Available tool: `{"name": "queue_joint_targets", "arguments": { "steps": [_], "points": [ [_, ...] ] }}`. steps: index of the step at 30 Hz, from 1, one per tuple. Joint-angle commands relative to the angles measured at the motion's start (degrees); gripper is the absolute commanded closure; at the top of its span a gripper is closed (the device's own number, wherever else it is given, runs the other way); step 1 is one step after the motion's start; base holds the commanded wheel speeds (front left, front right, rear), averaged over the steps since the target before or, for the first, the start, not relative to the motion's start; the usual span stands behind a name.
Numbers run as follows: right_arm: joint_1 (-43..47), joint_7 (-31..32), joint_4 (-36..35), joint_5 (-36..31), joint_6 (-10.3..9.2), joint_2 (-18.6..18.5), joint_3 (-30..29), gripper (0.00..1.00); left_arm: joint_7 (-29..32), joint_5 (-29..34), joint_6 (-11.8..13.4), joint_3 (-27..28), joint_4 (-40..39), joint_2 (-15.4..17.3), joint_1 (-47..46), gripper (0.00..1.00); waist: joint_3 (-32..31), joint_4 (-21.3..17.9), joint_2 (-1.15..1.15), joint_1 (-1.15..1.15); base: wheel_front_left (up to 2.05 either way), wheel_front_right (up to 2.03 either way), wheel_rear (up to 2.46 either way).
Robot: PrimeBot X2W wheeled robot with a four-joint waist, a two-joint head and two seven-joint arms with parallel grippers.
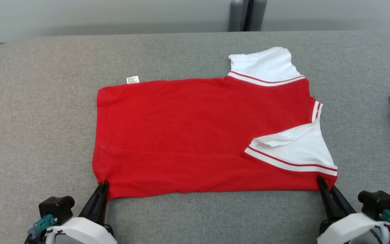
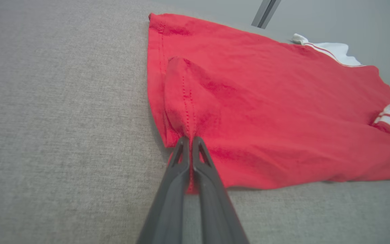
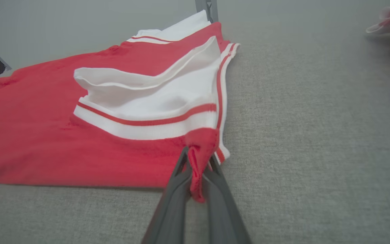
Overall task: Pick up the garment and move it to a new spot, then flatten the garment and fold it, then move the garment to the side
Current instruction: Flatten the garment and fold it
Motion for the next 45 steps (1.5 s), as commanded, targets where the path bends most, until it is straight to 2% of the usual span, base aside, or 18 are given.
{"name": "queue_joint_targets", "arguments": {
  "steps": [1, 10, 17, 18, 19, 20, 21, 33, 40, 45],
  "points": [
    [1.46, 0.59, -1.35, 0.27, -0.02, -0.29, -0.64, 1.0, 0.31, 0.38, 0.5, 0.0, -1.47, 0.62, 0.91, 1.0, -0.67, 0.07, 0.0, 0.0, 0.0, 0.0, 0.0],
    [12.1, 5.11, -9.76, 0.42, -0.02, 1.15, -4.45, 1.0, 6.31, -0.66, 3.96, -0.27, -9.77, 2.58, 9.66, 1.0, -5.08, 0.03, 0.0, 0.0, 0.0, 0.0, 0.0],
    [18.09, 7.4, -11.89, 1.08, -0.02, 2.47, -5.52, 1.0, 9.01, -2.12, 4.87, -0.42, -12.31, 3.16, 14.88, 1.0, -7.79, -0.09, 0.0, 0.0, 0.0, 0.0, 0.0],
    [18.62, 7.63, -12.08, 1.21, -0.02, 2.64, -5.32, 1.0, 9.18, -2.19, 4.93, -0.48, -12.47, 3.14, 15.11, 0.97, -8.05, -0.16, 0.0, 0.0, 0.0, 0.0, 0.0],
    [18.91, 7.94, -12.28, 1.21, -0.02, 2.75, -5.12, 0.92, 9.47, -2.33, 5.04, -0.53, -12.49, 3.09, 15.3, 0.3, -8.28, -0.25, 0.0, 0.0, 0.0, 0.0, 0.0],
    [19.13, 8.02, -12.41, 1.2, -0.02, 2.76, -4.99, 0.2, 9.51, -2.31, 5.21, -0.6, -12.44, 3.06, 15.41, 0.0, -8.51, -0.37, 0.0, 0.0, 0.0, 0.0, 0.0],
    [19.23, 8.25, -12.51, 1.12, -0.02, 2.77, -4.74, 0.0, 9.57, -2.37, 5.26, -0.62, -12.28, 3.05, 15.45, 0.0, -8.71, -0.51, 0.0, 0.0, 0.0, 0.0, 0.0],
    [13.23, 4.78, -19.35, -2.65, -0.02, 2.75, -6.14, 0.0, -1.16, 2.2, 8.49, 1.68, -15.73, 1.76, 11.56, 0.0, -10.47, -1.36, 0.0, 0.0, 0.0, 0.0, 0.0],
    [9.9, 5.92, -21.87, -3.97, -0.02, 0.69, -6.68, 0.0, -2.79, 4.45, 9.65, 2.29, -17.89, 3.01, 8.95, 0.0, -10.44, -1.23, 0.0, 0.0, 0.0, 0.0, 0.0],
    [9.18, 6.66, -23.18, -4.13, -0.02, 0.52, -7.35, 0.0, -3.25, 4.82, 9.94, 2.3, -18.57, 3.43, 8.37, 0.0, -10.02, -1.2, 0.0, 0.0, 0.0, 0.0, 0.0]
  ]
}}
